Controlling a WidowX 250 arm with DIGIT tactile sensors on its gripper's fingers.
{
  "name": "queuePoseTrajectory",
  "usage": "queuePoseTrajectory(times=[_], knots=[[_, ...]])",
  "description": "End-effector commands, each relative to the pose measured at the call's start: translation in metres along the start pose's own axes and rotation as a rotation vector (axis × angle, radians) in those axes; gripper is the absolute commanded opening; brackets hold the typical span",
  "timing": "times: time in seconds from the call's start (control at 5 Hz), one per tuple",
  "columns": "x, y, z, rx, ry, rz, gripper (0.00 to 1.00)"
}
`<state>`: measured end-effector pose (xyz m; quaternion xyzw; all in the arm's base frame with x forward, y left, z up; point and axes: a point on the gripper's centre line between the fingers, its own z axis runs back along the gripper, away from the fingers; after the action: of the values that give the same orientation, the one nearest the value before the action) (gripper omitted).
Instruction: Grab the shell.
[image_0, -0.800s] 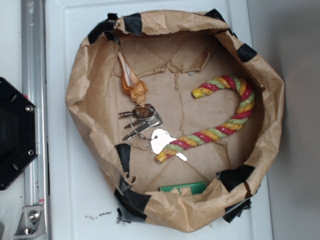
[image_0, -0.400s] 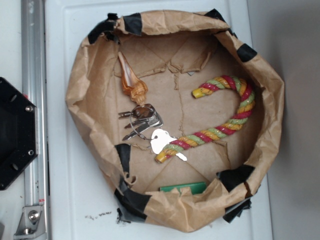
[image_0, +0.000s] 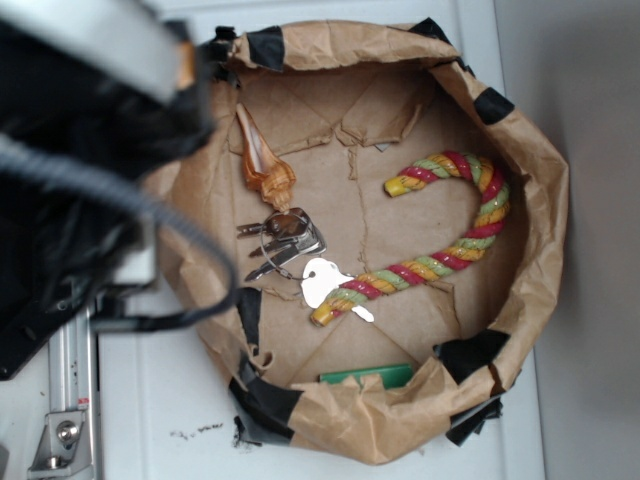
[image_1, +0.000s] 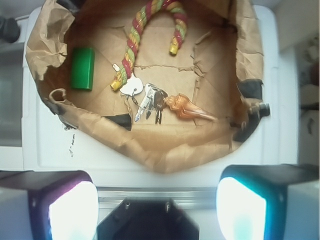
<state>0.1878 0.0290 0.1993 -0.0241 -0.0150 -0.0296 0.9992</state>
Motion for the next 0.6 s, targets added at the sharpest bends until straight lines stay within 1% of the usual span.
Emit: queuePoseTrajectory(times=[0.0, 0.2, 0.4], knots=[[0.045, 0.028, -0.081, -0.09, 0.1, -0.405, 1.0], [0.053, 0.032, -0.122, -0.093, 0.109, -0.504, 1.0], [0.046, 0.023, -0.14, 0.046, 0.138, -0.656, 1.0]])
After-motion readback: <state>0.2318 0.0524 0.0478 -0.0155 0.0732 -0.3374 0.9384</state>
